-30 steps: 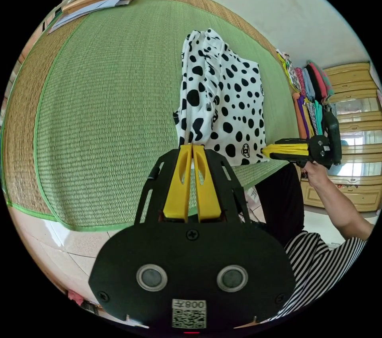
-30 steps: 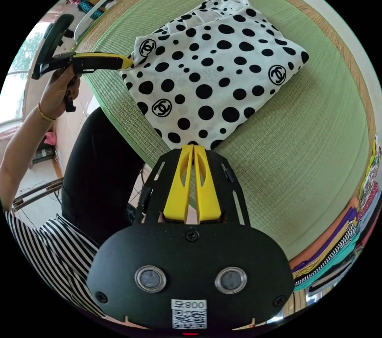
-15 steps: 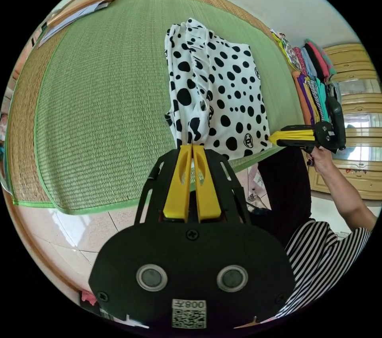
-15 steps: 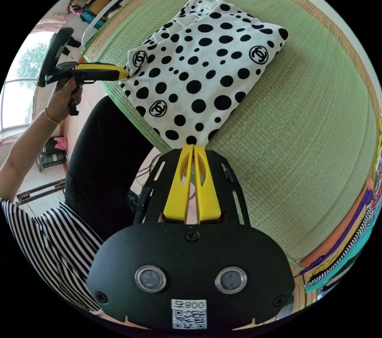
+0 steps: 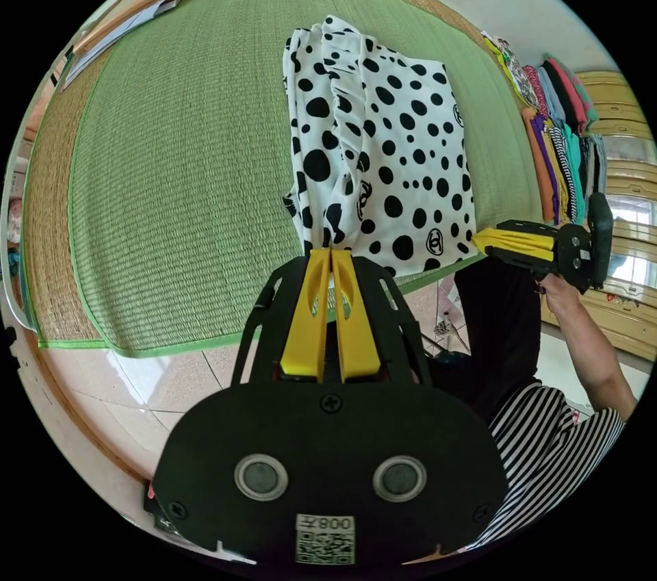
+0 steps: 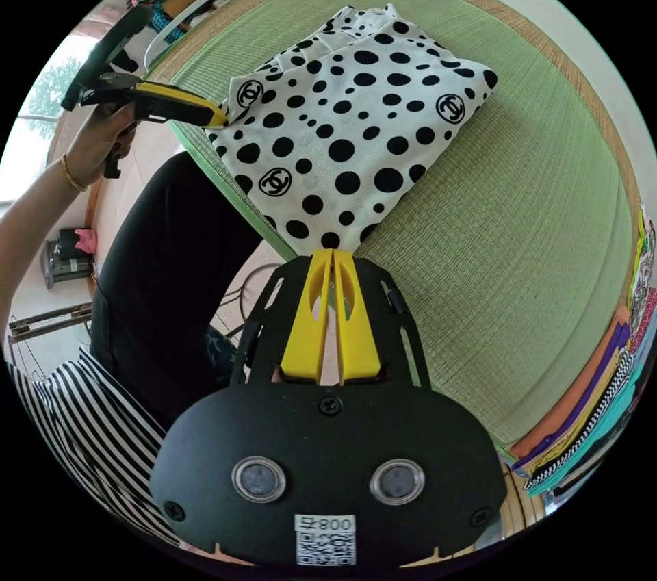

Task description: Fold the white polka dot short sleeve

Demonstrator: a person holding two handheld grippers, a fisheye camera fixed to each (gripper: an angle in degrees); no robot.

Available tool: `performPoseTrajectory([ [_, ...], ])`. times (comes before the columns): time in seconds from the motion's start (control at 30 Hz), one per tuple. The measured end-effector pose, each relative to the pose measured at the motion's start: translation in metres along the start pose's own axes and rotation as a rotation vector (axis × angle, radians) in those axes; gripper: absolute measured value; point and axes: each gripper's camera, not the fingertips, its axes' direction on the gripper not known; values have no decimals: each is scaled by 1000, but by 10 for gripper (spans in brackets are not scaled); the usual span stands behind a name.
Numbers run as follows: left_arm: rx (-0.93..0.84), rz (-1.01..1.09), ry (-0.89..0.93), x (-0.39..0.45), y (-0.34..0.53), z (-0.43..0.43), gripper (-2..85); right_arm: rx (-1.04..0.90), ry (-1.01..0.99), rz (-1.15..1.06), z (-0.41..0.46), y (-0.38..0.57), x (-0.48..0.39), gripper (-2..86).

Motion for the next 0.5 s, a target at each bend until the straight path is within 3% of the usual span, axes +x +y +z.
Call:
performPoseTrajectory([
  [0.23,-7,-19,-34,40,-5,22,1,33,21,9,0,23,3,2],
  [0.5,118,85,-231,113,2,23,1,73,-75,70,-3,51,31,1],
])
